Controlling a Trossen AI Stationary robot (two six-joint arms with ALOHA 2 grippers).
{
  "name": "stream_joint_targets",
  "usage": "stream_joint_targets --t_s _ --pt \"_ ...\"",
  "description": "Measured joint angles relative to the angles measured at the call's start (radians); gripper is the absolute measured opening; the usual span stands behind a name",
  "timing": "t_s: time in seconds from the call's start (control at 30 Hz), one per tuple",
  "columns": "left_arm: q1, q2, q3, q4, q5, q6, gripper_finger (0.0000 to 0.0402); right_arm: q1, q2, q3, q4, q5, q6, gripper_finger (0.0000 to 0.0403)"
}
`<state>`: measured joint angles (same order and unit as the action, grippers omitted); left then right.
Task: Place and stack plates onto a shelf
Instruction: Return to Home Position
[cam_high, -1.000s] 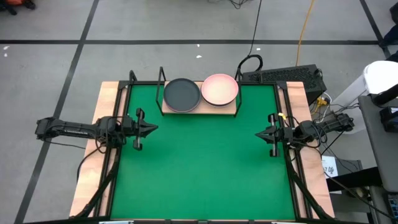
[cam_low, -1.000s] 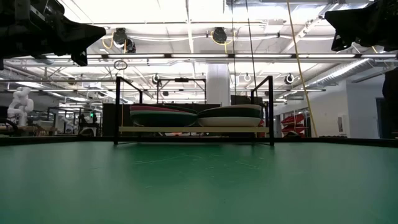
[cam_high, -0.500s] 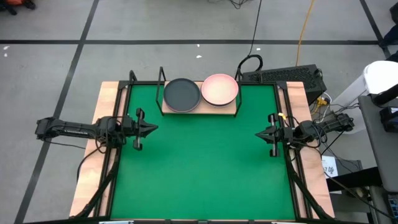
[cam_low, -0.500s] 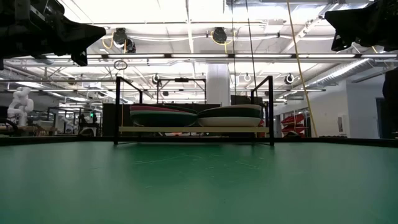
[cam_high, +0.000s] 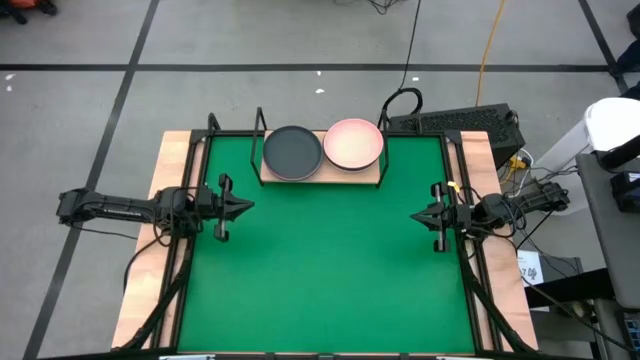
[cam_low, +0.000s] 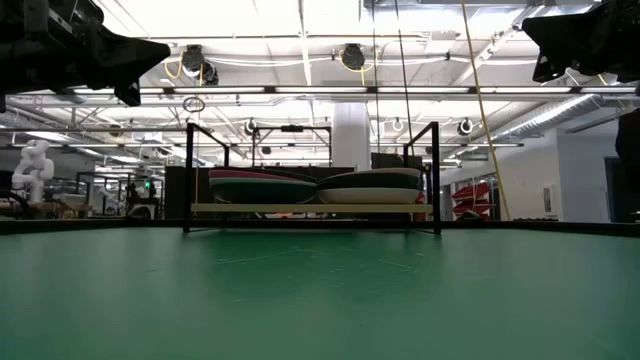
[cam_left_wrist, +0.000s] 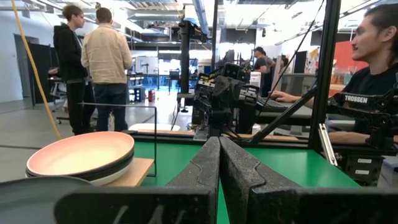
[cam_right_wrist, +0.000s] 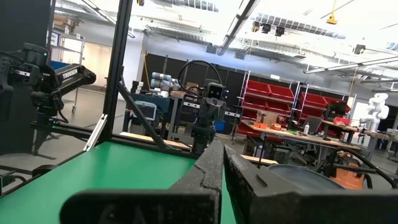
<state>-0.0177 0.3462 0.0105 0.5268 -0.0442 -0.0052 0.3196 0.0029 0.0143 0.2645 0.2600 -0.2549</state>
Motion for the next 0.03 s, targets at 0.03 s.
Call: stream_joint_targets --t_s 0.03 --pt "0.000 0.000 0.000 0.000 0.000 0.000 0.0012 0.000 0.000 0.000 0.000 0.000 0.000 0.0000"
